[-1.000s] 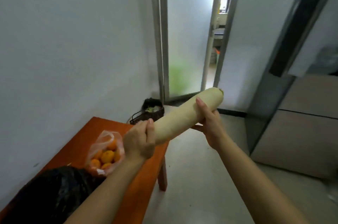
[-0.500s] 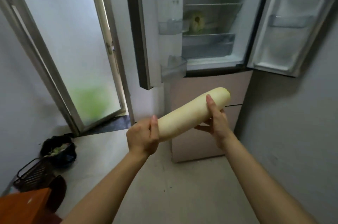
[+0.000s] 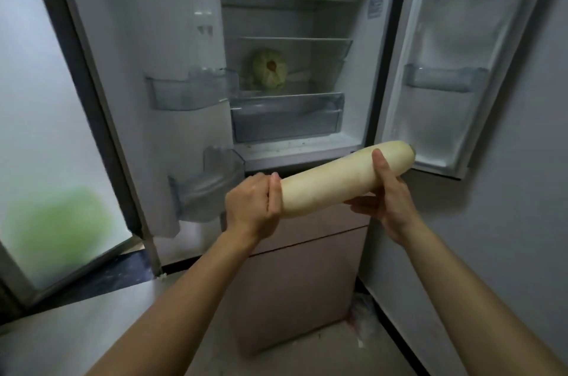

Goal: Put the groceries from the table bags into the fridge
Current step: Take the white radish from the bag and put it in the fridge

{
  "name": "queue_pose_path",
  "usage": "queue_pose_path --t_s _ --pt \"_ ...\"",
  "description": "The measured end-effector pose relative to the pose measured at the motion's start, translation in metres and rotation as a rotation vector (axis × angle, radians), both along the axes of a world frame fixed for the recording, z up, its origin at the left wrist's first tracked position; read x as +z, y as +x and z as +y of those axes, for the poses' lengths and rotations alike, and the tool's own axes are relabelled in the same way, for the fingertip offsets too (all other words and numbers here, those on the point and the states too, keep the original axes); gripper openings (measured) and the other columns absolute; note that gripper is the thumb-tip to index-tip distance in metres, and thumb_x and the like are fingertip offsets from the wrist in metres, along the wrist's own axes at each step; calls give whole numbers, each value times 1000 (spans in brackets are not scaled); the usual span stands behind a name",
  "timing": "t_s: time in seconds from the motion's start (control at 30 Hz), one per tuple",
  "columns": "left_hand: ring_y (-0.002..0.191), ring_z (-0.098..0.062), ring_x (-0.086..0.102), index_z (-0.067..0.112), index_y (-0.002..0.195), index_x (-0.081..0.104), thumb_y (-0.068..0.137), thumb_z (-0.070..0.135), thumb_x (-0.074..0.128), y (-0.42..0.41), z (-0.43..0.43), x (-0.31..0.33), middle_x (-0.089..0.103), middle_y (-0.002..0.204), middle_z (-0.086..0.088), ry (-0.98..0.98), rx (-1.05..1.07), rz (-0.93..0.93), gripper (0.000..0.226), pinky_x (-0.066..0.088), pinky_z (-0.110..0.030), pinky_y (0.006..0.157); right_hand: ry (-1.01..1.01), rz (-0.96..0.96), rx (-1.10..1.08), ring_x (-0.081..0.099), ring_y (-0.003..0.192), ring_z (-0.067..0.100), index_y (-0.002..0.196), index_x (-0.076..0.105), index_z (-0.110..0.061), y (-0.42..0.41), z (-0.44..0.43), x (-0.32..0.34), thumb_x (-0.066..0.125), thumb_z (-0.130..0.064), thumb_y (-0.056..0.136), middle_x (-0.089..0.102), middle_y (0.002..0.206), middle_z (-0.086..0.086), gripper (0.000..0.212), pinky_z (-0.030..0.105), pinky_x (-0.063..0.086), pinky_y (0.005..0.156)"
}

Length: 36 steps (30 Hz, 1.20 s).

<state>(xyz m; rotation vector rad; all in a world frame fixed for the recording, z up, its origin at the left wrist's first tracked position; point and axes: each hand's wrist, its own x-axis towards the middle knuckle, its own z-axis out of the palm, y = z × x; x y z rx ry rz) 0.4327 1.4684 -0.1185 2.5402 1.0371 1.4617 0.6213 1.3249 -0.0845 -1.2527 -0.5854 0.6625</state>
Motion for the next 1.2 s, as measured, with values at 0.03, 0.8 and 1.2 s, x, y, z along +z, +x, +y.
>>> queue_pose_path --t_s 0.03,0.8,1.2 --pt "62 -23 59 13 78 71 97 40 25 19 19 5 66 70 -2 3 -6 2 57 31 -27 51 3 0 -20 75 87 35 136 49 -19 16 16 7 72 -75 67 68 118 15 93 37 58 60" --pt "140 -25 35 23 149 38 104 51 21 314 323 115 40 152 -9 -77 -64 124 56 34 -46 113 497 -22 -185 69 105 14 113 60 -38 272 310 88 83 -27 79 69 111 -8 42 41 62 78" --pt "134 -30 41 25 137 49 102 56 17 326 443 105 49 143 -9 -288 337 536 57 32 -52 107 366 -945 -329 67 90 5 124 60 -27 322 464 77 84 -53 70 71 104 -15 64 9 48 80"
